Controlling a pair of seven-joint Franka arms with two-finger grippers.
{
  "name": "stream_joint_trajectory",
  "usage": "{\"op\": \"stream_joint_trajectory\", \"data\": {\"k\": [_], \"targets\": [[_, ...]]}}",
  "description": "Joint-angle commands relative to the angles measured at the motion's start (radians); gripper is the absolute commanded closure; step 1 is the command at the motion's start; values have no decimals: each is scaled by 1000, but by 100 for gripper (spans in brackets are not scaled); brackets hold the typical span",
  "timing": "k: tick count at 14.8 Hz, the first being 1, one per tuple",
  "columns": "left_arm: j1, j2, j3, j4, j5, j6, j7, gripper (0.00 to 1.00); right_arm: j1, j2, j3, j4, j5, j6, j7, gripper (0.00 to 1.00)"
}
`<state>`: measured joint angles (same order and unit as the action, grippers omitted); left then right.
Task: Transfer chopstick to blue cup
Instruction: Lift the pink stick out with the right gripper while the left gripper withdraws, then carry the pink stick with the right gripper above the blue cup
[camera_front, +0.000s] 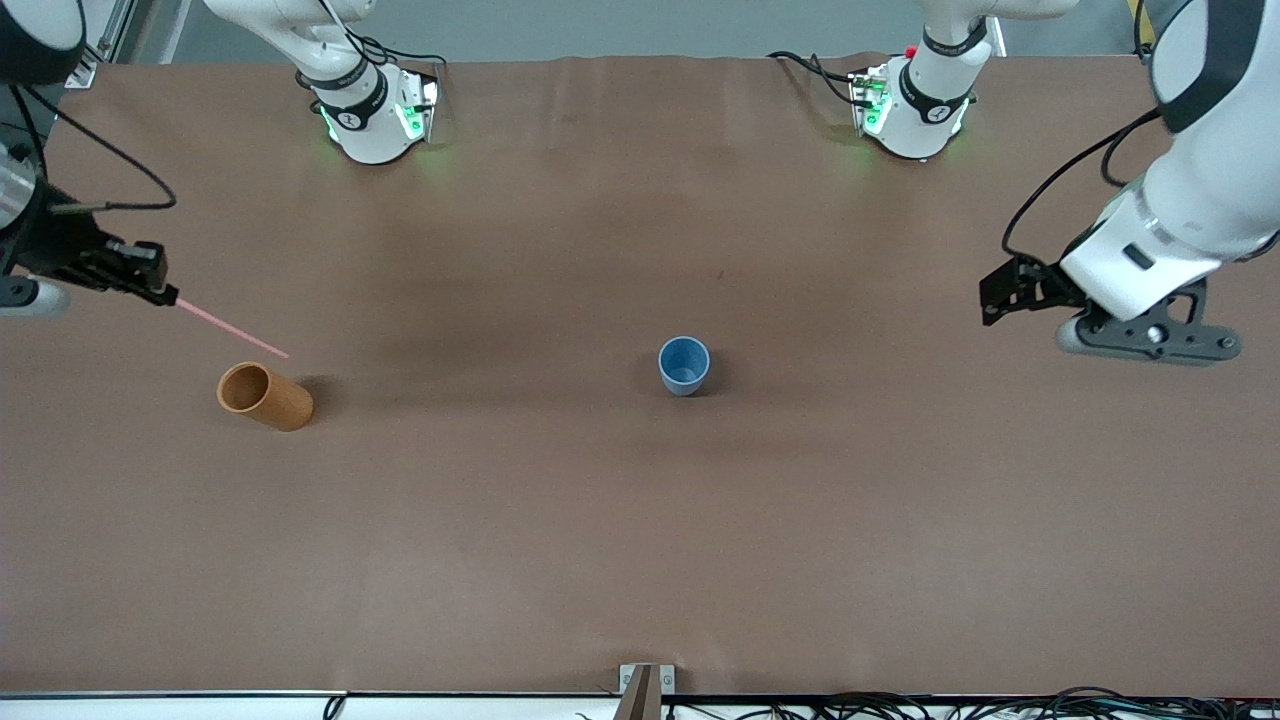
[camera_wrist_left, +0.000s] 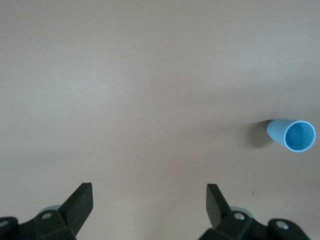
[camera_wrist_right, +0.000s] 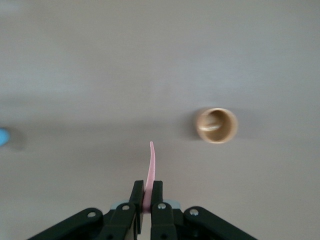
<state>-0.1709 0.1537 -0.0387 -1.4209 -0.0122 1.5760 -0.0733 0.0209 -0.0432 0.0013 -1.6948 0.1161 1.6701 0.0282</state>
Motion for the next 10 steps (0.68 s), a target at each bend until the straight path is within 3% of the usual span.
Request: {"op": "stream_joint_trajectory", "data": {"k": [1,5,7,10], "targets": [[53,-28,-10,22,-1,-45,29,0,130,6,9,47,33,0,195,98],[67,-66,-15,-19,-3,-54,110,0,330,66,11,141,23,2,505,98],[65,-72,-13,-18,-2,-83,138,0,440,142,11,214,16,35,739,98],[79,-118,-9,-18,1,-106,138,0,575,276,9,329,-12,91,936,98]]}}
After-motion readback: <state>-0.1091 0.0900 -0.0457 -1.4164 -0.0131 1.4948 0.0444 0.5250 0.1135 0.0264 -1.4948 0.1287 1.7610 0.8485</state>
